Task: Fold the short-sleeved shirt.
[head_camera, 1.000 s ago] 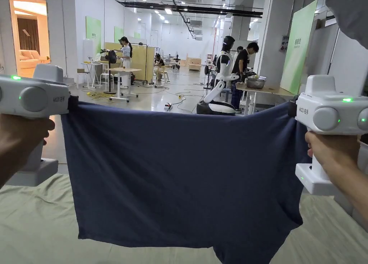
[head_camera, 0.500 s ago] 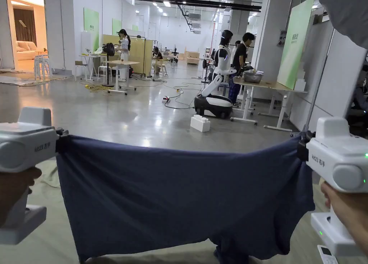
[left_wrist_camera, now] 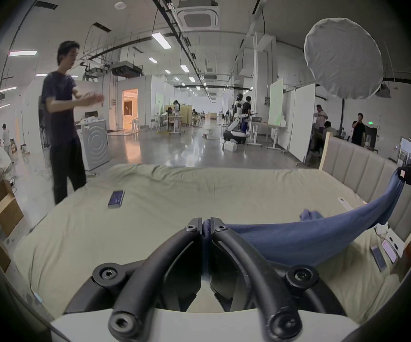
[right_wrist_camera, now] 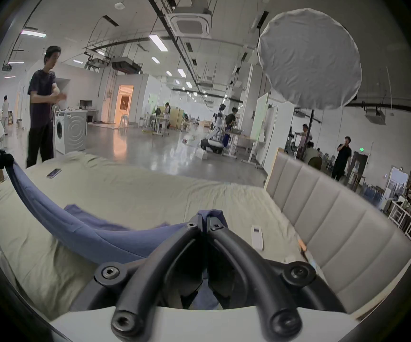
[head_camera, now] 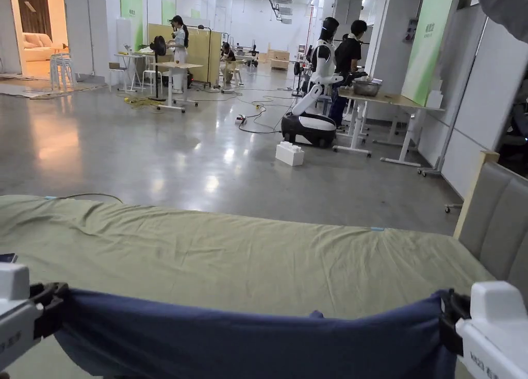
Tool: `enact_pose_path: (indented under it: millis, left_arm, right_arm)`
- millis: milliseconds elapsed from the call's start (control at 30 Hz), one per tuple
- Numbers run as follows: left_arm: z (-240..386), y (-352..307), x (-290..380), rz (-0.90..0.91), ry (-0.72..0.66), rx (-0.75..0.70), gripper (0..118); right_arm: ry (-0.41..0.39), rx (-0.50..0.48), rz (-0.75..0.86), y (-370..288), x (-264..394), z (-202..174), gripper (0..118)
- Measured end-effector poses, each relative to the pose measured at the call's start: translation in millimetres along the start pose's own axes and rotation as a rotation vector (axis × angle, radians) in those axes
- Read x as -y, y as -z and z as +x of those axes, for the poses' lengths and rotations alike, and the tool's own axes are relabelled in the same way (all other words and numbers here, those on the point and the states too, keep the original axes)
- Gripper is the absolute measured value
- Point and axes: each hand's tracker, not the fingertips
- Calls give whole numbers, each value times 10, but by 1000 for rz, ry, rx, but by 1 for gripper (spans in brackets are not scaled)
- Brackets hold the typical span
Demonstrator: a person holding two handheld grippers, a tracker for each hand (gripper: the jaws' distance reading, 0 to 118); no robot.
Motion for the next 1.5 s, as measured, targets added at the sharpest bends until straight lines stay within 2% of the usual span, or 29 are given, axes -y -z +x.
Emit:
enact_pose_path:
  millis: [33, 100, 133, 167, 233, 267, 333, 467, 633, 800, 967, 1067, 1100, 1167, 1200, 1233, 1300, 1433, 1500]
  left_arm:
    - [-4, -45, 104, -14, -3, 3, 5]
    - [-4, -189, 359, -54, -4, 12, 5]
    - [-5, -242, 466, -69, -14, 5, 5]
    - [-16, -296, 582, -89, -14, 7, 5]
    - [-22, -381, 801, -144, -2, 8, 5]
    - [-19, -427, 917, -164, -6, 4, 5]
    - [-35, -483, 1124, -214, -7, 21, 5]
    - [-114, -374, 1553, -330, 24, 14, 5]
    - [-197, -252, 1864, -469, 16, 25, 6]
    - [-152, -206, 2052, -548, 58, 10, 6]
    - [-77, -45, 2238, -692, 81, 3, 6]
    - [-34, 22, 2290, -718, 91, -5, 6]
    - [-20, 14, 2284, -708, 88, -13, 7]
    - [-21, -34, 2207, -706, 87, -26, 17]
    - [-33, -72, 2163, -691, 81, -37, 28]
    - [-54, -115, 2108, -677, 71, -40, 45]
    - [-85, -208, 1952, -582, -4, -9, 60]
    - [-73, -262, 1623, -367, -98, 21, 62]
    - [8, -202, 1461, -272, -87, 17, 62]
  right_arm:
    - [10, -7, -41, -67, 128, -40, 2]
    - [-83, 11, -43, -219, 335, -150, 2]
    - [2, -4, -136, -281, 503, -176, 2]
    - [-31, 3, -117, -356, 583, -211, 2]
    - [-11, -19, -233, -458, 851, -296, 2]
    - [-44, -3, -209, -528, 934, -299, 2]
    - [5, -52, -336, -567, 1194, -360, 2]
    - [2, -65, -446, -555, 1598, -443, 2]
    - [-52, -109, -610, -469, 1929, -556, 2]
    - [-107, -102, -730, -351, 2206, -625, 2]
    - [-122, -103, -829, -170, 2347, -700, 2]
    - [-123, -111, -875, -70, 2379, -727, 3]
    - [-125, -103, -879, -63, 2390, -728, 6]
    - [-132, -77, -863, -121, 2346, -731, 25]
    - [-129, -55, -839, -165, 2288, -726, 39]
    - [-115, -39, -808, -202, 2241, -707, 54]
    - [-59, -26, -714, -284, 2065, -645, 63]
    - [22, 36, -465, -342, 1662, -586, 81]
    - [81, 61, -291, -310, 1455, -602, 81]
